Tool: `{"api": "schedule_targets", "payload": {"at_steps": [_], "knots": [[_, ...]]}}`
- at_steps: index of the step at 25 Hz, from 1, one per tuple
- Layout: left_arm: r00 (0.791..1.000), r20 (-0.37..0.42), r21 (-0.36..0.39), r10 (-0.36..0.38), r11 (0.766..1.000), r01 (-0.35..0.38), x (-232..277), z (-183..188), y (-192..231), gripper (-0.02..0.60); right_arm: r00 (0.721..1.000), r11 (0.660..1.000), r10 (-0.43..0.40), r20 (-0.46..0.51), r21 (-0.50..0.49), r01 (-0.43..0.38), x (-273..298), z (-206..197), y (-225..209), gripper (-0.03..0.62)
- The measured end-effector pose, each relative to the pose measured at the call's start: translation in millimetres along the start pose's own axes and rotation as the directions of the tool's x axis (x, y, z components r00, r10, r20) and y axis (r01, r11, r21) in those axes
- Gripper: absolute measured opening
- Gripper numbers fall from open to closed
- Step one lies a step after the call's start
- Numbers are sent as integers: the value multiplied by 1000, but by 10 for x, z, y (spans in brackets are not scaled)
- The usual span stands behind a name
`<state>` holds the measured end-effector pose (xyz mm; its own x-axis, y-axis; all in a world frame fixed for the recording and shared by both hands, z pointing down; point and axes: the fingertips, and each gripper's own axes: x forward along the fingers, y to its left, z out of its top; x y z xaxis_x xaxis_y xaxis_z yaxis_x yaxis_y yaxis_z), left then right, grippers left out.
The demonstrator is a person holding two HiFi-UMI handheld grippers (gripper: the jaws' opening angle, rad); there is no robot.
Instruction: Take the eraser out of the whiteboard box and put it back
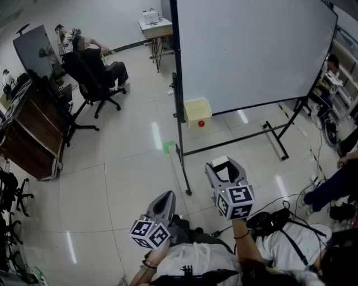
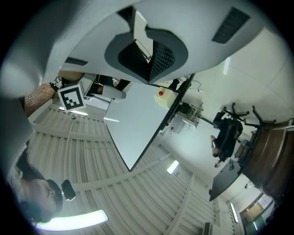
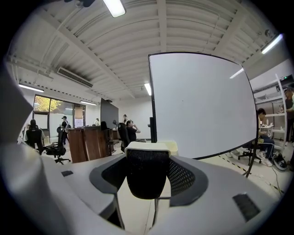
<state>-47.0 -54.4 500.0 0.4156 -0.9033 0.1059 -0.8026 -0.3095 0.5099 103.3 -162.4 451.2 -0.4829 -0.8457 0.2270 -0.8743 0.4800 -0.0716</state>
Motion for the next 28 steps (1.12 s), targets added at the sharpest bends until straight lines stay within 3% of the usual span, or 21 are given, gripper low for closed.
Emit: {"api": "schedule_targets", "payload": {"at_steps": [7,15,28], "knots": [[998,4,39,-64,997,64,2,113,-179,-14,1000,999,21,-23,40,-20,-447,-235,341,279],[982,-55,93,-181,978,185,31,148,-343,-14,999,996,13,-31,87,-10,-623,-403,623,279],[982,-65,140,-179,972,187,-115,196,-219,-14,999,995,-35,-34,92,38,-666,-413,658,279]]}}
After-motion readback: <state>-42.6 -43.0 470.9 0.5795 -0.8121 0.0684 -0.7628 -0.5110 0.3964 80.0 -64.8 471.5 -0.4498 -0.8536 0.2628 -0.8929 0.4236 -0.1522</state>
